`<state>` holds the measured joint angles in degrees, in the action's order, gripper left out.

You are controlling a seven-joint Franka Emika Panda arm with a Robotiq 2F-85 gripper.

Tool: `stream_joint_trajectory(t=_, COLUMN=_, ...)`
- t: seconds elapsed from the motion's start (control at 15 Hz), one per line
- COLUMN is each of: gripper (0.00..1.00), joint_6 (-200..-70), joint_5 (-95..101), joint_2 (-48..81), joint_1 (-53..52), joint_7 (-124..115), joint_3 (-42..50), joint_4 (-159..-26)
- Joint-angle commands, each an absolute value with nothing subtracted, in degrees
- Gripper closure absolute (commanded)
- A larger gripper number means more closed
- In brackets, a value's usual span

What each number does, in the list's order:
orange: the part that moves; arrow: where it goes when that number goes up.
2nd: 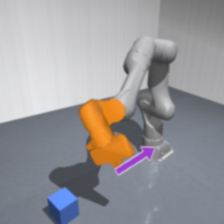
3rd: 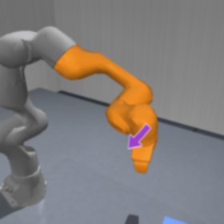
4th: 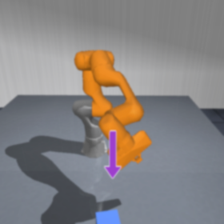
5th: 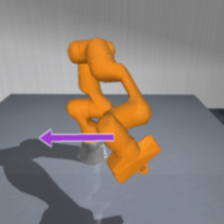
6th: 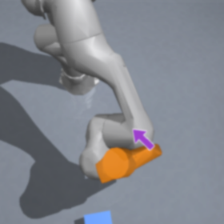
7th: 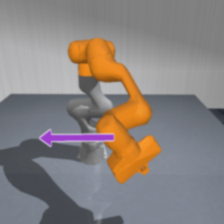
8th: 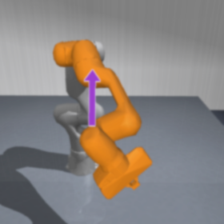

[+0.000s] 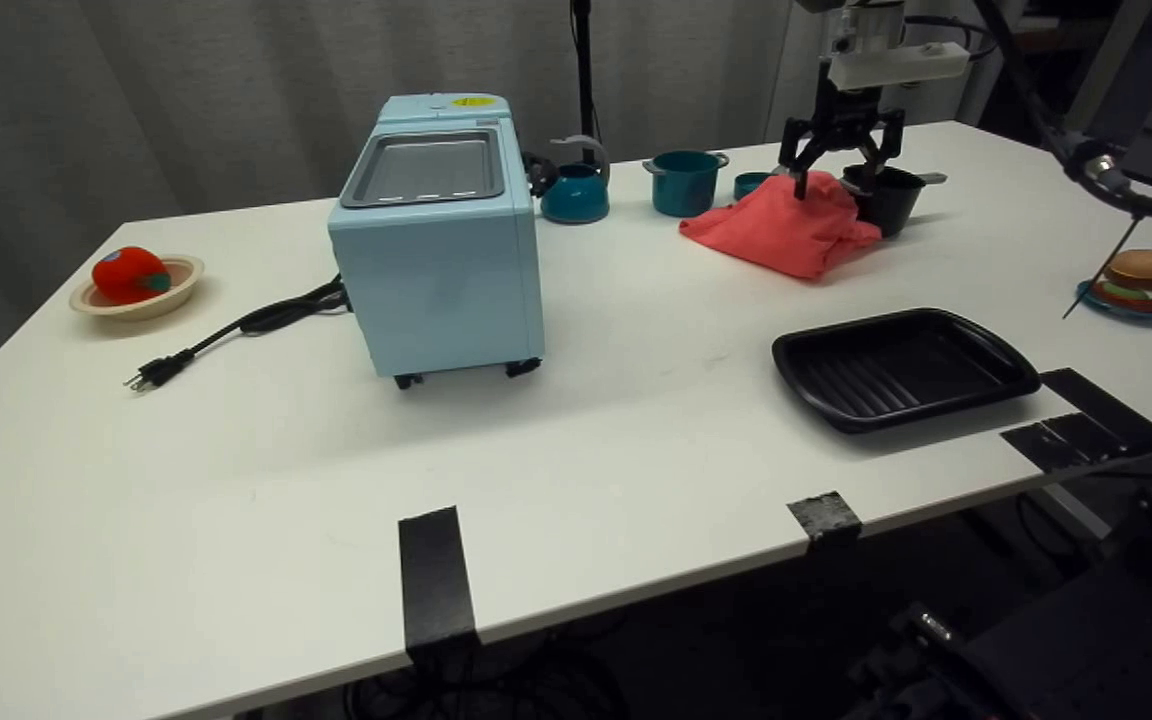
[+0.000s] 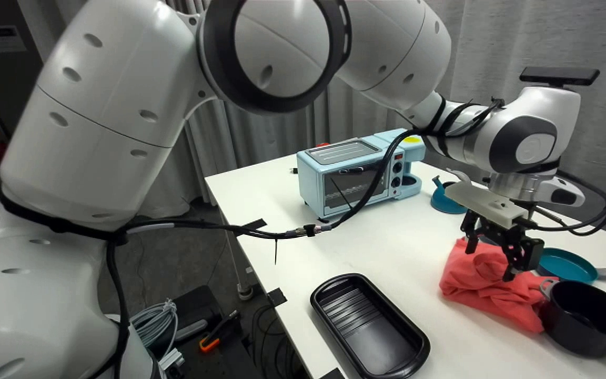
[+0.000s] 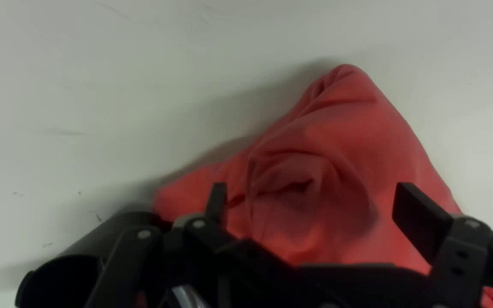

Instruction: Unfold the orange cloth

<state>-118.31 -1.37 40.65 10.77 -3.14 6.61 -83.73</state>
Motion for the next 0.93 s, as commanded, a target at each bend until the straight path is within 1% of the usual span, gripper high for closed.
stream_joint_trajectory(t=0.0, gripper=0.26, joint_6=-115.22, joint_5=-2.38, joint_2=45.74, joint_1=11.19, joint_7=-5.00, joint_3=6.72, joint_4=-75.52)
stream_joint_trajectory(t=0.07, gripper=0.31, joint_6=-115.30, joint_5=-2.34, joint_2=46.24, joint_1=11.26, joint_7=-5.10, joint_3=6.73, joint_4=-74.64)
stream_joint_trajectory(t=0.13, gripper=0.41, joint_6=-115.43, joint_5=-2.42, joint_2=46.39, joint_1=11.32, joint_7=-5.26, joint_3=6.68, joint_4=-74.23)
stream_joint_trajectory(t=0.53, gripper=0.86, joint_6=-112.88, joint_5=-4.95, joint_2=44.34, joint_1=11.77, joint_7=-4.18, joint_3=5.26, joint_4=-73.76)
stream_joint_trajectory(t=0.6, gripper=0.95, joint_6=-111.99, joint_5=-5.55, joint_2=43.85, joint_1=11.77, joint_7=-3.88, joint_3=4.87, joint_4=-73.85)
stream_joint_trajectory(t=0.67, gripper=0.99, joint_6=-111.46, joint_5=-6.07, joint_2=43.07, joint_1=11.60, joint_7=-3.45, joint_3=4.44, joint_4=-74.52)
stream_joint_trajectory(t=0.87, gripper=1.00, joint_6=-110.97, joint_5=-7.18, joint_2=40.76, joint_1=11.03, joint_7=-1.43, joint_3=2.74, joint_4=-76.98)
